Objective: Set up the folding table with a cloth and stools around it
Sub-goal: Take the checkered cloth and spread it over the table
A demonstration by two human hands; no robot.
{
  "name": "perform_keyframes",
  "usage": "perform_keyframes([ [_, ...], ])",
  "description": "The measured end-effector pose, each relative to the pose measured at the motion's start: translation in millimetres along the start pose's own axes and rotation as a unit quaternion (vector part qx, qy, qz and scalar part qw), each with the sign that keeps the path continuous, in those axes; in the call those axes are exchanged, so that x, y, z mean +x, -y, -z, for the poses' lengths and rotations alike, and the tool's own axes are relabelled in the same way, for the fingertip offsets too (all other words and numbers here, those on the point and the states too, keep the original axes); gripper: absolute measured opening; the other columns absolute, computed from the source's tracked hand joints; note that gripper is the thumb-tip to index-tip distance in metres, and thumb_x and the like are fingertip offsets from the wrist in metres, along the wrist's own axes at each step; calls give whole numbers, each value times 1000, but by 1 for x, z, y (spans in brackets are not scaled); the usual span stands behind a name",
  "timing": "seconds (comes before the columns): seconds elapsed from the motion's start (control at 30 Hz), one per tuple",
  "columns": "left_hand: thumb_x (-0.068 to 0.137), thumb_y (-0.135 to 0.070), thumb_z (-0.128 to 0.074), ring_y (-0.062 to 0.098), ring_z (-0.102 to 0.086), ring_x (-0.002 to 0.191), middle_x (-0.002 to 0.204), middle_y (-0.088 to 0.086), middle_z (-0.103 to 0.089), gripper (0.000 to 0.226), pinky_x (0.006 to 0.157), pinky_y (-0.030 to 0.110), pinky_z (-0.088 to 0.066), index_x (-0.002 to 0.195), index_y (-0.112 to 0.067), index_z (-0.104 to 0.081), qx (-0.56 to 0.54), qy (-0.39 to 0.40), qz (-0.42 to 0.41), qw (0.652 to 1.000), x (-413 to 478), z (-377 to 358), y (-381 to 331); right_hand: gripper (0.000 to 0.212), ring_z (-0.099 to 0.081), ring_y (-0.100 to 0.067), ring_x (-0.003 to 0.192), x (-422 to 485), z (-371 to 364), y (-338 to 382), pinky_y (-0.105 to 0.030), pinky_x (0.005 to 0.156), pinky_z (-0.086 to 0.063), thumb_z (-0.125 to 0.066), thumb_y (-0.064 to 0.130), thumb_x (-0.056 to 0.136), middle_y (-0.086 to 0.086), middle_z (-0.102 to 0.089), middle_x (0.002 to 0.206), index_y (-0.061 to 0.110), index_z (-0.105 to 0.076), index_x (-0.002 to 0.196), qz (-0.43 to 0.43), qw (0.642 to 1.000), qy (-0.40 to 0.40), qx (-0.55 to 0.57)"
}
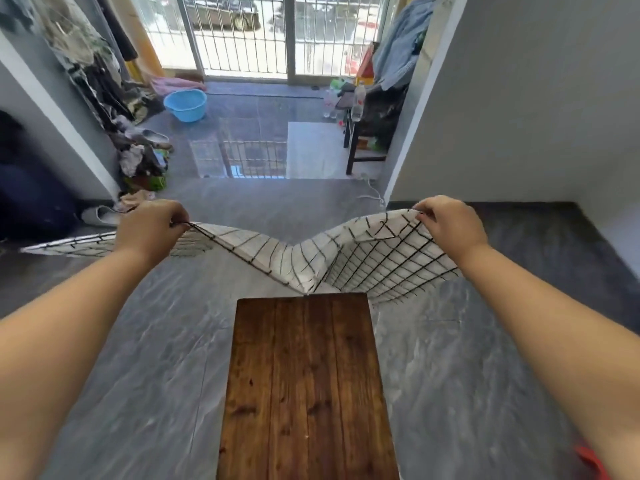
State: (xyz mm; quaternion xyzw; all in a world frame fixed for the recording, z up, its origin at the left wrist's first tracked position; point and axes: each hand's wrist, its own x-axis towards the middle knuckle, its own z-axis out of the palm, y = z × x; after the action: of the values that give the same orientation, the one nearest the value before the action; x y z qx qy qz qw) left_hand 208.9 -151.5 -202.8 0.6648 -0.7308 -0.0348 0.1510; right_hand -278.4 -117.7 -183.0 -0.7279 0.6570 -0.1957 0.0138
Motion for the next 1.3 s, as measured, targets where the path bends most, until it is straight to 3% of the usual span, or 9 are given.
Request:
perform_keyframes([
  [0.23, 80, -15, -72, 35, -61, 82, 84, 11, -67, 7, 65, 37, -42, 79, -14, -66, 64, 74, -25, 995, -48, -23, 39, 10, -60, -32, 93, -48, -25, -2, -40, 76, -50, -59, 13, 87, -9, -66, 95, 12, -68, 92, -60, 995, 66, -54],
  [0.43, 80, -18, -72, 34, -61, 83, 86, 9, -67, 9, 66, 36, -43, 76, -18, -64, 63, 110, 0, 992, -90, -36, 52, 9, -61, -33, 91, -97, -29, -10, -39, 71, -50, -57, 10, 86, -11, -68, 93, 10, -66, 89, -97, 992, 63, -41],
  [0.67, 82, -20, -67, 31, -60, 87, 92, 6, -66, 10, 68, 35, -43, 77, -24, -60, 28, 143, 49, 988, -154, -55, 44, 7, -61, -32, 90, -165, -31, -15, -35, 67, -42, -59, 11, 86, -10, -67, 92, 10, -64, 89, -81, 990, 92, -68],
  [1.0, 83, -15, -62, 30, -59, 87, 94, 2, -65, 10, 62, 33, -41, 81, -24, -60, 42, 134, 42, 989, -282, -87, -3, 8, -60, -31, 93, -290, -62, -26, -39, 72, -49, -62, 15, 87, -9, -67, 92, 11, -69, 88, -69, 988, 130, -52],
  [1.3, 85, -12, -63, 31, -60, 75, 85, 4, -64, 5, 58, 34, -43, 86, -17, -62, 98, 151, -66, 981, -377, -130, -26, 5, -59, -33, 88, -399, -112, -35, -37, 65, -44, -62, 12, 86, -10, -65, 88, 10, -66, 86, -55, 982, 173, -48],
])
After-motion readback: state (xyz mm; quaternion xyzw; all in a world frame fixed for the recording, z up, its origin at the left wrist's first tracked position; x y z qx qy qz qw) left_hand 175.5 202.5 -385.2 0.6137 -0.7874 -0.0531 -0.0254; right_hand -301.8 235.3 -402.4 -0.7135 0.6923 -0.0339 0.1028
